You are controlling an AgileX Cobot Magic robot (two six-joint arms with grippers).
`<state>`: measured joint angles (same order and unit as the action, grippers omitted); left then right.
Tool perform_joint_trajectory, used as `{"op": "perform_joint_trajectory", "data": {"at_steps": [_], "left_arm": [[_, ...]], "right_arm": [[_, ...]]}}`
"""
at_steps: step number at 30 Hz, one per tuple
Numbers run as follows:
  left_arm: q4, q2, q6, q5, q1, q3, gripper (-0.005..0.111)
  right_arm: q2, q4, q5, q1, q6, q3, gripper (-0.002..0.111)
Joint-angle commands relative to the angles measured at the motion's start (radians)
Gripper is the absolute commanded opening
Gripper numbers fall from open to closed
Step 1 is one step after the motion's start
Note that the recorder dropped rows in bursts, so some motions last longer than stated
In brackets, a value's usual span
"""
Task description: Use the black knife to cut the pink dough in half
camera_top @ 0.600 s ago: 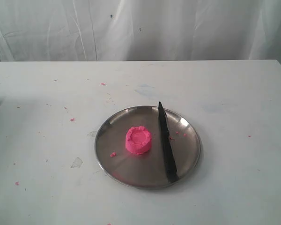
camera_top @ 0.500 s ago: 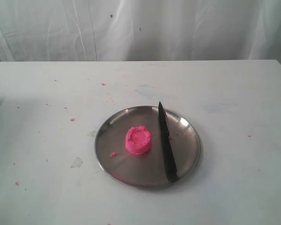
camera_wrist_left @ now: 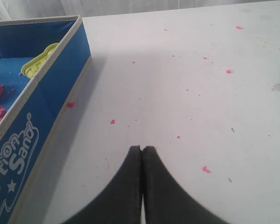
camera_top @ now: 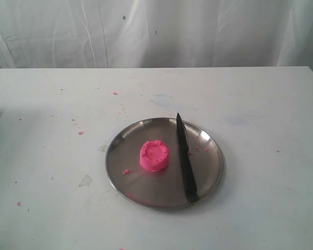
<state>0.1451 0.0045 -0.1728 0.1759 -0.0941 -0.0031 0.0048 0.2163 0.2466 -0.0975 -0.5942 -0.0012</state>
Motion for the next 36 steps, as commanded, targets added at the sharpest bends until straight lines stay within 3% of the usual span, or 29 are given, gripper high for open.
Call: {"op": "perform_joint_trajectory", "data": {"at_steps": [1,20,29,33,36], "left_arm": [[-0.002,-0.005,-0.001,-0.003,-0.004,0.003,0.0],[-0.002,-0.005,-0.001,-0.003,-0.004,0.003,0.0],[-0.002,-0.005,-0.001,-0.003,-0.004,0.003,0.0],[-0.002,-0.005,-0.001,-0.003,-0.004,0.003,0.0],[-0.002,-0.005,-0.001,-0.003,-0.004,0.003,0.0]], "right_arm": [[-0.005,0.0,-0.094,-0.002,-0.015,0.001,0.0],[-0.005,-0.052,-0.735,-0.002,-0.042,0.001,0.0],[-0.005,-0.261,-1.424,-0.002,-0.089,-0.018,0.0],[-0.005,-0.202,-1.421,-0.002,-0.076,-0.106,0.0],[-0.005,-0.049,-1.219,-0.002,-0.034,-0.174,0.0]]}}
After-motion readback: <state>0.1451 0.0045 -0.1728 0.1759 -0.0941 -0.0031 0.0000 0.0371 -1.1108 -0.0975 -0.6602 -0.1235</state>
